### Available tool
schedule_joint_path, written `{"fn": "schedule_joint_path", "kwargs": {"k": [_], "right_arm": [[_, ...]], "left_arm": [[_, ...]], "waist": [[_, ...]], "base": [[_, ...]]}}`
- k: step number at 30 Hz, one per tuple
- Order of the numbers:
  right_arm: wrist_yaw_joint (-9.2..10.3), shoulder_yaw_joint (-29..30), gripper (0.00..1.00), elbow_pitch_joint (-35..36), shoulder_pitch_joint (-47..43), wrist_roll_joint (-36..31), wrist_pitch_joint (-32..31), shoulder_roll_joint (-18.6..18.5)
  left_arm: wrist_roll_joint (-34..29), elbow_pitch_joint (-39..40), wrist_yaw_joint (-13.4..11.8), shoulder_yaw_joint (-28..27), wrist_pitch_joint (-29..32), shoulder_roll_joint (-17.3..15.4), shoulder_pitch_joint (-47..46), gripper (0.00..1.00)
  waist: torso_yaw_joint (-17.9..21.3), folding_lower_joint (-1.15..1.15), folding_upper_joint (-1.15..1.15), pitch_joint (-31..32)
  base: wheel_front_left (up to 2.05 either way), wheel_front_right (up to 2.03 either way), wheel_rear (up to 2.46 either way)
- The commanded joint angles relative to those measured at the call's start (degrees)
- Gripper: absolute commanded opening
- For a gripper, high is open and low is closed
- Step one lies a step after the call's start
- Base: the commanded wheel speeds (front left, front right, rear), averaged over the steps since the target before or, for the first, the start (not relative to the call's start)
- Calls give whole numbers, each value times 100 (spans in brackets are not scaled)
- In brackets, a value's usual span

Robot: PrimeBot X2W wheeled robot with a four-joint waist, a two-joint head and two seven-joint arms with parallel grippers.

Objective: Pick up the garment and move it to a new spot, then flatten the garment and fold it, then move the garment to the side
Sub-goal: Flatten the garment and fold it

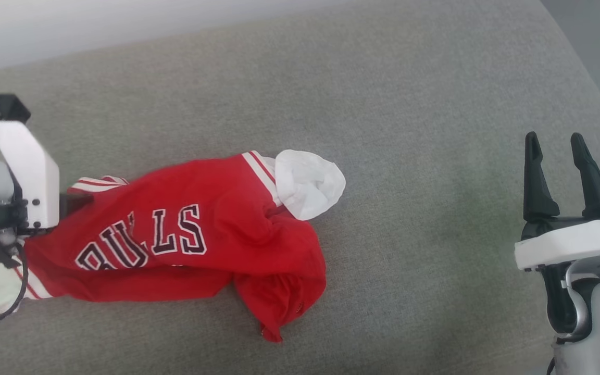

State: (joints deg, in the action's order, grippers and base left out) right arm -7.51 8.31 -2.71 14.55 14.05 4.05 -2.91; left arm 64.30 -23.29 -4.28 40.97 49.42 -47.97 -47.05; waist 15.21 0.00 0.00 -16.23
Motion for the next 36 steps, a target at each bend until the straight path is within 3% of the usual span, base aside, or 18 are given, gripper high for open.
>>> {"fn": "schedule_joint_path", "kwargs": {"k": [1, 6, 7, 8, 18, 27, 35, 36], "right_arm": [[3, -5, 100, 7, 44, 5, 43, 3], [3, -15, 100, 0, 66, 53, 87, 4], [3, -5, 100, -1, 65, 44, 101, 2], [3, 6, 100, 3, 63, 38, 110, 3], [3, 132, 100, -46, 113, 8, 144, 3], [3, 63, 100, -77, 220, 43, 164, 3], [3, -141, 100, -199, 280, 122, 246, 3], [3, -153, 100, -213, 293, 114, 257, 2]], "left_arm": [[-35, -125, 37, 30, -36, 60, -36, 100], [-141, -807, 205, 180, -137, 264, -31, 100], [-86, -902, 302, 199, -121, 345, 16, 68], [-50, -991, 362, 200, -150, 408, 15, 0], [-268, -1229, 922, -55, -1074, 618, -781, 0], [-752, -1318, 1115, -16, -2071, 775, -1482, 0], [-695, -2077, 1168, 338, -1847, 986, -1254, 0], [-649, -2132, 1171, 354, -1808, 1000, -1258, 16]], "waist": [[71, 0, 0, -91], [142, 0, 0, -234], [145, 0, 0, -251], [143, 0, 0, -264], [-41, 0, 0, -299], [-104, 0, 0, -381], [-66, 0, 0, -476], [-71, 0, 0, -484]], "base": [[0, 0, 0], [0, 0, 0], [0, 0, 0], [0, 0, 0], [0, 0, 0], [0, 0, 0], [0, 0, 0], [0, 0, 0]]}}
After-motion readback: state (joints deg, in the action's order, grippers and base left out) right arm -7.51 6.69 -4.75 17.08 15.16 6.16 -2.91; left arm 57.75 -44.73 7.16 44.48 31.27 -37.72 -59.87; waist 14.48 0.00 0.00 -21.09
